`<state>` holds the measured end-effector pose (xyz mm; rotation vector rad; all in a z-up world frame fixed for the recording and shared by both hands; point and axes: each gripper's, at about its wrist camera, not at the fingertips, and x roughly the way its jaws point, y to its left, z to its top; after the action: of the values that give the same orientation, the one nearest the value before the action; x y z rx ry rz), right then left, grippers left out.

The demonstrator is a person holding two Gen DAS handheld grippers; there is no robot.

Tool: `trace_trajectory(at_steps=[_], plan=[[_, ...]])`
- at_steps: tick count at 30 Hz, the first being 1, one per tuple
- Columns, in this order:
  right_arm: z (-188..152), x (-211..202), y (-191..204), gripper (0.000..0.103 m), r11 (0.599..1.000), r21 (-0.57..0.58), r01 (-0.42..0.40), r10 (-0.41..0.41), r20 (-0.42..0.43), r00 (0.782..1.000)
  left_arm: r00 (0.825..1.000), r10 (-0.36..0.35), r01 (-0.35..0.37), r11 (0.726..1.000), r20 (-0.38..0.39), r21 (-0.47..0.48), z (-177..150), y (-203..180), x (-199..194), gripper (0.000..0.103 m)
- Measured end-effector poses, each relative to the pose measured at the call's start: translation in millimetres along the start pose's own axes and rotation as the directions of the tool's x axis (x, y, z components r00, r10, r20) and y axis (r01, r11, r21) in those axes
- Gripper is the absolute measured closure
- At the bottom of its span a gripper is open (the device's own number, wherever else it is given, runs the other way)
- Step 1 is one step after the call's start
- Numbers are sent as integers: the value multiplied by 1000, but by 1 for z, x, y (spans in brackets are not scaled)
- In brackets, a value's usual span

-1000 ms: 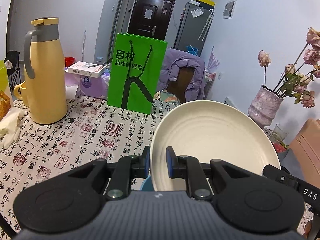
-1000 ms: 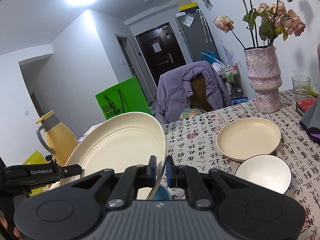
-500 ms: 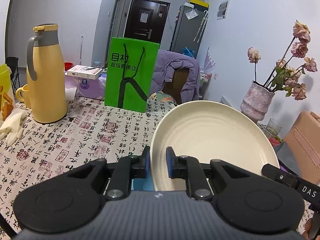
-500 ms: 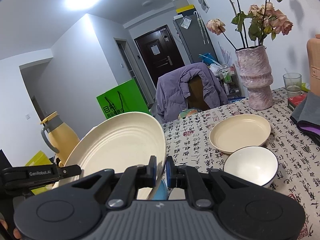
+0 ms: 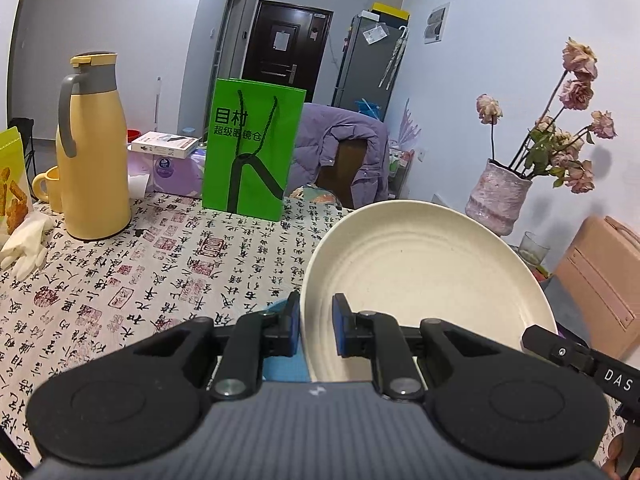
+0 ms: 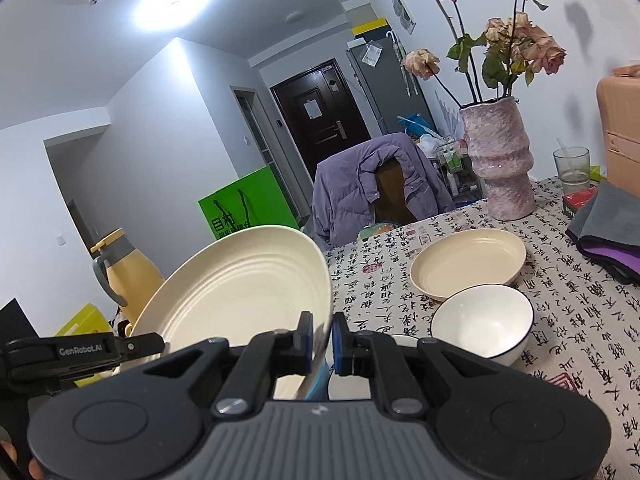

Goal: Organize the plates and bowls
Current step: 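Carry the cream plate with both grippers back toward the blue and white bowls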

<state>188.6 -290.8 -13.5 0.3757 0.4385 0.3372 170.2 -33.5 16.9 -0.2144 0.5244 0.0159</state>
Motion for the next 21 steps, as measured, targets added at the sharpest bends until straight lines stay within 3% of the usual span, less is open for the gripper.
trace_trajectory(at_steps=[21], plan=[[-26,-39,-19,93,999,30,36,-36,18,999,999,-48,49,996,-13,70,-35,-19,-22,88]])
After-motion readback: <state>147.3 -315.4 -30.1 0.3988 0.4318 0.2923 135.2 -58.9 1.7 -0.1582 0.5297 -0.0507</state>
